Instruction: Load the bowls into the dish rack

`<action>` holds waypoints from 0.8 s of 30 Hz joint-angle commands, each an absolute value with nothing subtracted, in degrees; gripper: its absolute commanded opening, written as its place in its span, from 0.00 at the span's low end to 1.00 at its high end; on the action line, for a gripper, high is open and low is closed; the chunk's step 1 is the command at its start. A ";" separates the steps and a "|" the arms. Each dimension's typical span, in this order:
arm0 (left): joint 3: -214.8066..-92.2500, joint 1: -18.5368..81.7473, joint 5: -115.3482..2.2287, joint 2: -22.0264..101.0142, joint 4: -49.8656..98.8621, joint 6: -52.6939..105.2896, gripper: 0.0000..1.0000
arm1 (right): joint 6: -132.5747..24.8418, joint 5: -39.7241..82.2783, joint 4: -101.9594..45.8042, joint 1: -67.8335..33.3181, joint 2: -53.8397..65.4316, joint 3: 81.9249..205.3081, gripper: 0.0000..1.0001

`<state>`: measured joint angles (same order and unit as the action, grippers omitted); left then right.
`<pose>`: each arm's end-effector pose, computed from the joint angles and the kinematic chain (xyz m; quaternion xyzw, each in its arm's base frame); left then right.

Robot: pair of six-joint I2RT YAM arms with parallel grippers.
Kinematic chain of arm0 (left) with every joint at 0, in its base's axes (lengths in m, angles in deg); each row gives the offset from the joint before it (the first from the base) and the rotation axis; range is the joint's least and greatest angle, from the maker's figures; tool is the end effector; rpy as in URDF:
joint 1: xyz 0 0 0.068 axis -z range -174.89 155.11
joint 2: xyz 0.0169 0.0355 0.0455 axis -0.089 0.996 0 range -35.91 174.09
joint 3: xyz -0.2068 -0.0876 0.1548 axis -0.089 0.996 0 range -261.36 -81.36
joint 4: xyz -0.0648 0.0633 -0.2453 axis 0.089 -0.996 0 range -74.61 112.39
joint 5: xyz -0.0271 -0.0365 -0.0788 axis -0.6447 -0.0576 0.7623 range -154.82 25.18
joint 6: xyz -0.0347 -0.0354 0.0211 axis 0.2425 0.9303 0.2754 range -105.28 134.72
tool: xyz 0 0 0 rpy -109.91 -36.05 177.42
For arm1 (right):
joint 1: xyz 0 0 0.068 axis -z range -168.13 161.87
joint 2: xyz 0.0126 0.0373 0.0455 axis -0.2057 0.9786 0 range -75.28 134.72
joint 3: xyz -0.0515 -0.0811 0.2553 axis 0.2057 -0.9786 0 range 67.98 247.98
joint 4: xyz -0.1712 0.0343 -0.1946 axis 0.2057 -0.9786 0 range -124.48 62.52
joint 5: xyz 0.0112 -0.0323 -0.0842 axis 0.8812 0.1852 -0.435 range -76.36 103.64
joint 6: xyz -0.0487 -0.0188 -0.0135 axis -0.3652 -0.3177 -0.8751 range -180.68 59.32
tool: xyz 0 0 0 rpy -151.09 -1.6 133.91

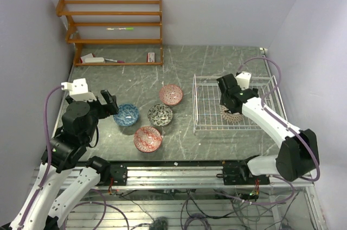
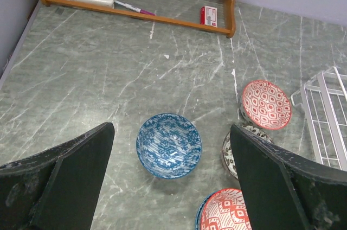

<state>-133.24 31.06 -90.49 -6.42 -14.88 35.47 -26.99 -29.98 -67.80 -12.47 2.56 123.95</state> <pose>0.0934 -0.0285 0.3650 -0.1002 0.7783 -0.0739 0.6154 0.2475 0.0851 0.2477 0.1624 0.8910 -0.2072 0.3700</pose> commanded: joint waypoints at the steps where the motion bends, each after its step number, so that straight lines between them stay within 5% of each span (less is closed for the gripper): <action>1: -133.10 30.59 -90.20 -6.88 -15.21 34.58 0.99 | -26.79 -27.65 -65.27 -12.45 -3.76 122.47 1.00; 13: -132.73 30.59 -89.58 -6.95 -15.24 36.28 0.99 | -30.07 -7.46 -54.92 -16.04 -6.91 118.15 1.00; 24: -132.83 30.58 -89.51 -6.11 -14.91 36.07 0.99 | -28.08 -5.44 -48.38 -17.66 -1.79 114.08 1.00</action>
<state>-133.13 31.06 -90.16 -6.31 -15.30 35.97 -29.66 -5.13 -51.40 -17.43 -3.06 114.57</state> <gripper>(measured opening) 0.992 0.996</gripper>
